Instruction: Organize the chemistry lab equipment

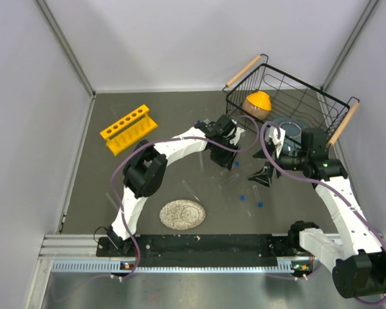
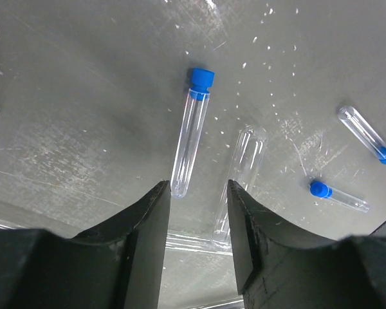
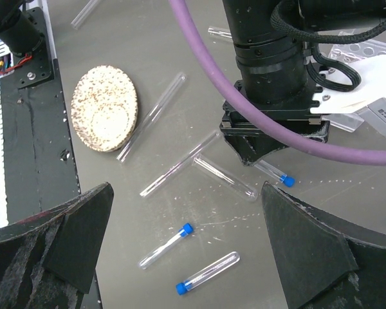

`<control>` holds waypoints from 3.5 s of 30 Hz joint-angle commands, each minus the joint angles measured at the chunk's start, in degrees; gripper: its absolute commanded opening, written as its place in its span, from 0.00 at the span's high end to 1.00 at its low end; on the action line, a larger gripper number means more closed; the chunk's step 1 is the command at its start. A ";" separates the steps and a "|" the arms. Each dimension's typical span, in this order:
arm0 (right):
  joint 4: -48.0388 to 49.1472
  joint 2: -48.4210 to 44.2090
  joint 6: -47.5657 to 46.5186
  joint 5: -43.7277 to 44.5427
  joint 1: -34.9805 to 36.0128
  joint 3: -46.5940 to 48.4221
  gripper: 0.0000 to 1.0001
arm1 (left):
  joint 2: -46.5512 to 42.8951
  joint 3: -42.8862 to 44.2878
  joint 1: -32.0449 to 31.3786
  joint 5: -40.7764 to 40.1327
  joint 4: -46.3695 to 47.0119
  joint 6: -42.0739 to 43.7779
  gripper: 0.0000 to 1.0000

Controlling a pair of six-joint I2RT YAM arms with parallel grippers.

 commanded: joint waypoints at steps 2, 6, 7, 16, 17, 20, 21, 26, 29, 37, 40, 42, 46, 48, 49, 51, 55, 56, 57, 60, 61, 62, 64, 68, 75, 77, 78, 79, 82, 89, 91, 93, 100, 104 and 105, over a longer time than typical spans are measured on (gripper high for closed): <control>-0.11 -0.74 -1.89 -1.78 -0.57 2.35 0.01 | 0.71 2.96 -0.49 0.49 -1.84 1.43 0.55; -0.38 -0.30 -2.07 -1.86 -0.48 2.53 0.01 | 2.20 4.19 -0.76 -0.83 -3.33 1.34 0.59; -0.38 -0.12 -2.15 -1.95 -0.48 2.44 0.01 | 2.21 4.19 -0.76 -0.92 -3.43 1.25 0.59; -0.64 0.32 -2.50 -2.04 -0.57 2.36 0.01 | 3.96 5.68 -2.34 -5.13 -4.74 1.25 0.62; -0.64 0.32 -2.50 -1.95 -0.48 2.35 0.01 | 4.22 6.03 -2.60 -6.53 -5.70 1.25 0.62; -0.73 0.49 -2.59 -2.04 -0.48 2.44 0.01 | 5.02 6.91 -3.22 -8.99 -6.76 1.43 0.64; -0.73 0.49 -2.59 -2.04 -0.57 2.44 0.01 | 5.45 7.09 -3.31 -9.70 -7.03 1.43 0.64; -0.73 0.67 -2.59 -2.13 -0.48 2.27 0.01 | 6.68 8.41 -4.27 -14.45 -8.79 1.25 0.65; -0.82 0.67 -2.68 -2.13 -0.66 2.27 0.01 | 7.39 8.76 -4.54 -14.54 -8.88 1.17 0.66; -0.82 0.67 -2.59 -2.57 -1.27 2.35 0.01 | 8.18 9.20 -4.71 -14.54 -8.00 1.17 0.79; -0.82 0.76 -2.51 -2.83 -1.63 2.27 0.01 | 7.83 9.29 -4.71 -16.30 -7.04 0.64 0.86; -0.90 0.76 -2.50 -3.09 -1.80 2.27 0.01 | 7.04 9.11 -4.71 -16.74 -6.42 0.20 0.89; -0.82 0.76 -2.42 -3.36 -2.15 2.27 0.01 | 3.53 7.19 -4.54 -17.36 -3.43 -0.59 0.92; -0.73 0.93 -2.33 -3.45 -2.42 2.18 0.01 | 0.37 4.91 -4.54 -17.18 -0.62 -0.94 0.94; -0.73 1.02 -2.24 -3.45 -2.33 2.27 0.01 | -0.51 4.20 -4.54 -17.01 0.17 -1.21 0.95; -0.64 1.20 -2.15 -3.62 -2.51 2.18 0.01 | -3.67 1.05 -4.54 -15.87 2.97 -1.82 0.95; -0.64 1.20 -2.24 -3.89 -3.03 2.18 0.01 | -10.09 -6.69 -4.54 -15.25 8.52 -3.67 0.95; -0.55 1.28 -2.33 -3.71 -3.12 2.09 0.01 | -12.71 -9.93 -4.54 -13.51 9.74 -4.63 0.96; -0.64 1.20 -2.42 -3.45 -3.21 2.09 0.01 | -14.04 -11.53 -4.54 -13.14 10.54 -5.07 0.95; -0.46 1.19 -2.50 -3.62 -4.43 2.00 0.01 | -19.75 -18.38 -4.62 -10.94 13.97 -7.27 0.96; -0.55 1.20 -2.59 -3.88 -5.31 2.00 0.01 | -21.51 -20.40 -4.71 -9.98 16.67 -7.79 0.96; -0.46 1.20 -2.68 -4.58 -5.75 1.92 0.01 | -25.18 -24.60 -4.71 -9.45 18.01 -8.76 0.96; -0.46 1.46 -3.12 -4.77 -6.02 1.56 0.01 | -29.15 -29.19 -4.89 -7.88 23.17 -9.81 0.96; -0.81 4.44 -2.17 -4.68 -6.02 2.79 0.01 | -41.46 -42.61 -6.47 -5.41 32.75 -10.00 0.96; -7.41 11.21 4.07 -5.04 0.11 15.34 0.03 | -55.44 -58.28 -12.35 -9.00 47.89 -10.78 0.95; -7.41 12.53 7.59 -0.21 4.41 16.59 0.03 | -58.87 -61.81 -13.06 -10.58 50.18 -12.28 0.95; -7.41 12.97 8.39 1.11 8.09 17.72 0.04 | -60.01 -62.77 -13.32 -11.89 51.84 -12.80 0.95; -7.23 13.50 10.66 2.60 9.61 18.26 0.04 | -62.02 -64.44 -13.59 -12.52 52.64 -13.77 0.96; -6.26 16.31 18.38 3.58 13.66 20.45 0.04 | -65.54 -66.99 -13.94 -14.10 54.58 -15.09 0.95; -6.00 20.96 21.22 8.16 21.58 21.95 0.05 | -68.46 -68.93 -14.47 -14.46 54.84 -15.53 0.95; -5.74 23.07 23.06 7.63 22.10 22.57 0.09 | -68.55 -69.11 -14.56 -14.46 54.84 -15.80 0.95; -5.21 24.04 23.68 7.80 23.07 23.27 0.11 | -68.55 -69.29 -14.91 -14.46 55.20 -16.06 0.95; -4.68 26.33 24.83 8.42 25.88 25.03 0.19 | -67.41 -68.85 -15.35 -16.30 55.46 -16.68 0.95; -4.33 27.39 25.18 8.77 26.85 25.47 0.35 | -66.97 -68.76 -15.52 -16.56 55.64 -16.94 0.95; -4.33 27.47 25.27 8.51 27.11 25.30 0.40 | -67.05 -68.76 -15.52 -17.00 55.55 -17.03 0.95</control>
